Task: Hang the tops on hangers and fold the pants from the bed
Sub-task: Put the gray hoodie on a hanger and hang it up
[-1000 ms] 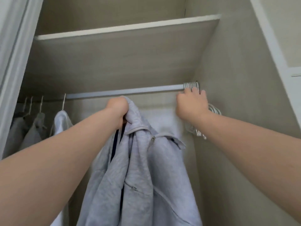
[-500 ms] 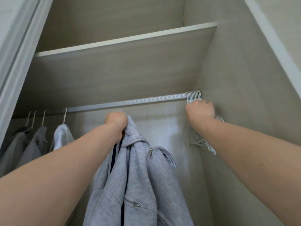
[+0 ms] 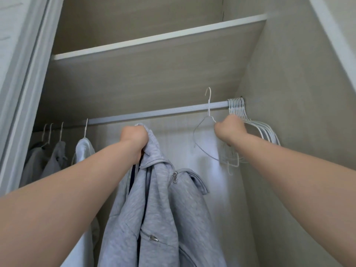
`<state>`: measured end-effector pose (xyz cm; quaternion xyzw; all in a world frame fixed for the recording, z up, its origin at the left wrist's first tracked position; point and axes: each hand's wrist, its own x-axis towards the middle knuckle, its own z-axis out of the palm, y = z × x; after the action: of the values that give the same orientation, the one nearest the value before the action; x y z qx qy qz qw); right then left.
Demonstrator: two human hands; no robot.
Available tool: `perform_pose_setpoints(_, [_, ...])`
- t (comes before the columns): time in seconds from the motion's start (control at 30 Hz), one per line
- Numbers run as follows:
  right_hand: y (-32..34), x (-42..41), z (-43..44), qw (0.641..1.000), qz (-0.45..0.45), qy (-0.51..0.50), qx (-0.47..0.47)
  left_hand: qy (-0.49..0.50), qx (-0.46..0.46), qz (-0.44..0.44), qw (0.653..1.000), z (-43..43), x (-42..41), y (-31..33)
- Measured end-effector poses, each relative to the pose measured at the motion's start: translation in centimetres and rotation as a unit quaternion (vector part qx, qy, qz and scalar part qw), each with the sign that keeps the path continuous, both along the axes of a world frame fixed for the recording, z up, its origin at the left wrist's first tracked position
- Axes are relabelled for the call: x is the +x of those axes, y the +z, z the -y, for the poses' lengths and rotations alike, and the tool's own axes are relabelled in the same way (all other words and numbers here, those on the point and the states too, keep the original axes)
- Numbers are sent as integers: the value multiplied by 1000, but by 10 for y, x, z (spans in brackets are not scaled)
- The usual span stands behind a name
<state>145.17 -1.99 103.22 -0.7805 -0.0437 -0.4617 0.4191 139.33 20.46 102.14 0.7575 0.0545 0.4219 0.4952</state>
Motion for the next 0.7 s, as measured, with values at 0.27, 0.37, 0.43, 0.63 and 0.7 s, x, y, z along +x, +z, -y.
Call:
perform_pose_setpoints(0.27, [-69, -39, -30, 939, 11, 284, 195, 183, 259, -64, 946, -24, -29, -7])
perform_pose_setpoints(0.37, [-82, -60, -38, 913, 49, 329, 236, 73, 34, 34, 996, -21, -50, -4])
perform_pose_setpoints(0.43, [-84, -73, -44, 893, 53, 370, 252, 115, 78, 28, 990, -27, -60, -4])
perform_pose_setpoints(0.63, [-61, -100, -42, 867, 84, 429, 237, 73, -103, 138, 982, -24, -128, 12])
perform_pose_setpoints(0.7, [-53, -109, -40, 861, 95, 443, 231, 58, -90, 135, 985, -14, -159, 21])
